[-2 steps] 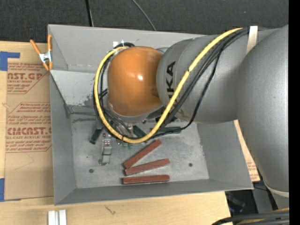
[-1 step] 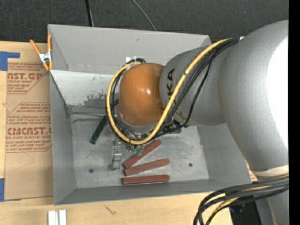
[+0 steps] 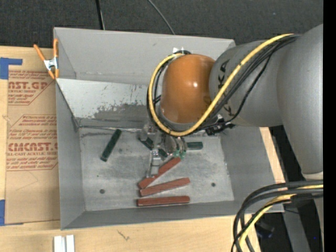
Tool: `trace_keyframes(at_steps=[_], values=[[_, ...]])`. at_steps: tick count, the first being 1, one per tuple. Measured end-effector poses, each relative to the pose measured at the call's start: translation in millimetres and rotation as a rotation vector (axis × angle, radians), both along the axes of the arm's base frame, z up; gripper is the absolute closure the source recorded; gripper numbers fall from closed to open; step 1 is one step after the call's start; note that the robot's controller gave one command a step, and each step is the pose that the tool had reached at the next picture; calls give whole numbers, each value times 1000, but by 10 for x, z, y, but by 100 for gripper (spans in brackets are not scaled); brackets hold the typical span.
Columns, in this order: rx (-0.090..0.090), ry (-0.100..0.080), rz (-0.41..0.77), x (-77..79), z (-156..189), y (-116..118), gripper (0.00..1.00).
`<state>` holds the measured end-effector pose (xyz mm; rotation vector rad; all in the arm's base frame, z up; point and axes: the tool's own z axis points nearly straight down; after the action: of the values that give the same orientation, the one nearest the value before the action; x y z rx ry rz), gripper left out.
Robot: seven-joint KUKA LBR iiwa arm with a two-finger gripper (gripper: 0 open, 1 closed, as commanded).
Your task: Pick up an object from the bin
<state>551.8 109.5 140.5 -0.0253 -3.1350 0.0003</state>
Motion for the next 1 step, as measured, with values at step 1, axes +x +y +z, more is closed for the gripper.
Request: trace_keyframes(at_steps=[1], values=[[-1,-16,104,-141,-215,-232,0]])
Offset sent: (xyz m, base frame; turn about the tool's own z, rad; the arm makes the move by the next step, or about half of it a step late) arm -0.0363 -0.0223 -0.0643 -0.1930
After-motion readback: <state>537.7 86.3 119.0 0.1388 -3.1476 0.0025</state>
